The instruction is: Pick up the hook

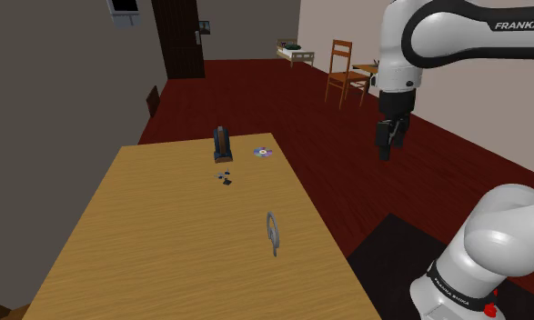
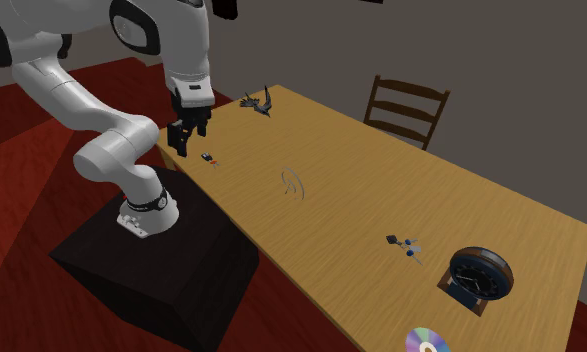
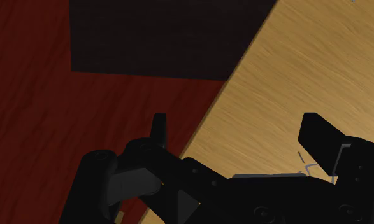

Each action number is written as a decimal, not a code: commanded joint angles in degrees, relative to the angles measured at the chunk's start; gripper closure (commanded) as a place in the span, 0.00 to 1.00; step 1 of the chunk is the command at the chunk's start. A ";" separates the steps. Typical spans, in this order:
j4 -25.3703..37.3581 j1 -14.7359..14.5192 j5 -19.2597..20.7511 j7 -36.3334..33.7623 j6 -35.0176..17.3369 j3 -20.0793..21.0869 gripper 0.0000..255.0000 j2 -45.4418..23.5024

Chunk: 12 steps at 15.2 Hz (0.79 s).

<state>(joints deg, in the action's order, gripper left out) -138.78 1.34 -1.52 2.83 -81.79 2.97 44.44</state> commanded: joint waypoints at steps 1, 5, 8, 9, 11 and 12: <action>0.00 0.00 0.00 0.00 0.00 0.00 0.00 0.00; -2.37 -0.36 -4.31 -7.47 -6.24 4.52 0.00 -2.86; -3.25 -0.59 -7.12 -12.87 -11.28 7.92 0.00 -6.10; -3.37 -0.65 -7.94 -14.65 -13.01 9.03 0.00 -7.38; -3.33 -0.70 -9.40 -18.17 -16.52 11.25 0.00 -10.23; -3.17 -0.69 -10.02 -19.92 -18.28 12.34 0.00 -11.79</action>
<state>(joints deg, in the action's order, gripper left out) -141.59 0.76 -10.69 -15.08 -98.17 14.11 33.71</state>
